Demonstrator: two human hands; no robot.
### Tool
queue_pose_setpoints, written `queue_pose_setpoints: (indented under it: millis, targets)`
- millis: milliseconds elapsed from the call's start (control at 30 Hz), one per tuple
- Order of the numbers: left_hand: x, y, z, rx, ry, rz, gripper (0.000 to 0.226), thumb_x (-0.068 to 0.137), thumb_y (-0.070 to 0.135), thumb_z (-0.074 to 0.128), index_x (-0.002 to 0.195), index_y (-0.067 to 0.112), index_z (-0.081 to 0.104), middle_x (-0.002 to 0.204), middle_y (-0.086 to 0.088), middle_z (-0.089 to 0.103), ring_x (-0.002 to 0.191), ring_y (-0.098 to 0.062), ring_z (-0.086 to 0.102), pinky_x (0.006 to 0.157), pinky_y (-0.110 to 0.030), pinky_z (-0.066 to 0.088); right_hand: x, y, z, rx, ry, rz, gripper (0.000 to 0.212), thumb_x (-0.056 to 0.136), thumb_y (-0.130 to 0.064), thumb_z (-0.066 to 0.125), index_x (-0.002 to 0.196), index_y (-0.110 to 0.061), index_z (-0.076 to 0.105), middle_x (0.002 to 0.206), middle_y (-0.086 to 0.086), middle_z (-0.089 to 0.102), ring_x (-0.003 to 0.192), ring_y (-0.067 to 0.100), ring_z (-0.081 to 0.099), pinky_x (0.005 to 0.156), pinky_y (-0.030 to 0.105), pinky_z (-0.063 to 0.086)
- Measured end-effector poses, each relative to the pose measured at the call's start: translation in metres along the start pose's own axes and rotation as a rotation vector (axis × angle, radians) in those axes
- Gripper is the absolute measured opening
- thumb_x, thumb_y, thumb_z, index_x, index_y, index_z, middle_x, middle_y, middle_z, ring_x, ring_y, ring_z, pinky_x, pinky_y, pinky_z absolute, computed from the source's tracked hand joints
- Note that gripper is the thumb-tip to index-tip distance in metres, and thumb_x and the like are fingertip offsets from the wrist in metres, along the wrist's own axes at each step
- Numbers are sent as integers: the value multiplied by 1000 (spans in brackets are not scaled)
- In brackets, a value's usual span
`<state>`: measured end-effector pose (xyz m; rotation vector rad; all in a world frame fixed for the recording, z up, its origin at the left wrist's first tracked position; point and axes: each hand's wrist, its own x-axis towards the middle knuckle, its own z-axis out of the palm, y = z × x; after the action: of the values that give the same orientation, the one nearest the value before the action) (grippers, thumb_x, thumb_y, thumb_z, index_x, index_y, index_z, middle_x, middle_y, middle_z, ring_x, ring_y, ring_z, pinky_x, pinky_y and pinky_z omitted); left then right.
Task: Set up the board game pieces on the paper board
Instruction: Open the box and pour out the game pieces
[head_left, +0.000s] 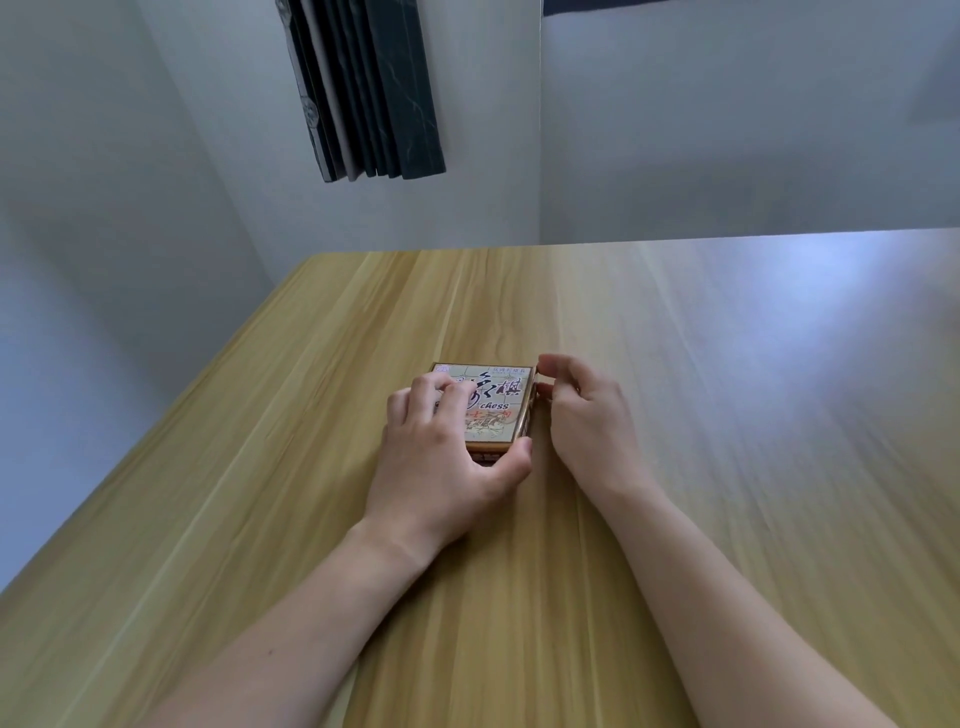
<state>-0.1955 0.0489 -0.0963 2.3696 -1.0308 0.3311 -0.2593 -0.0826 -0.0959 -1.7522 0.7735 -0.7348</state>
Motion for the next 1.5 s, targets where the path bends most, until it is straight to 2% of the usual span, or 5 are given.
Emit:
queue_pose_setpoints:
  millis: [600, 833, 1000, 1167, 1500]
  targets:
    - [19, -7, -28, -658, 154, -198, 25, 89, 42, 30, 83, 32, 52, 83, 14, 53, 85, -11, 50, 76, -29, 41, -13, -4, 11, -108, -47, -78, 37, 98, -17, 40, 132, -24, 52, 132, -5, 56, 122, 12, 50, 102, 36, 40]
    - [38, -53, -41, -1015, 390, -638, 33, 93, 41, 30, 96, 16, 51, 89, -2, 55, 81, -19, 54, 65, -28, 45, -28, -8, 21, -423, -140, -375, 45, 99, -31, 31, 143, -24, 41, 154, -9, 30, 143, 5, 20, 118, 29, 9]
    - [31, -71, -36, -674, 435, -508, 35, 99, 20, 36, 133, 15, 43, 124, 3, 44, 111, -11, 45, 93, -24, 34, -30, -5, 24, -549, -221, -485, 47, 97, -33, 32, 143, -27, 41, 154, -10, 31, 144, 7, 17, 119, 33, 3]
    - [26, -84, -15, 82, 224, -228, 27, 87, 8, 48, 103, 18, 67, 136, -7, 42, 123, -33, 35, 108, -42, 19, -31, -4, 25, -565, -231, -480, 38, 101, -30, 36, 138, -27, 46, 151, -11, 36, 143, 7, 21, 119, 31, 3]
    - [37, -107, -23, 221, -48, -362, 44, 96, 40, 21, 97, 25, 62, 118, 9, 61, 117, -19, 48, 117, -50, 8, -35, -6, 28, -663, -265, -447, 55, 95, -48, 22, 146, -29, 32, 158, -7, 21, 146, 10, 9, 119, 30, -3]
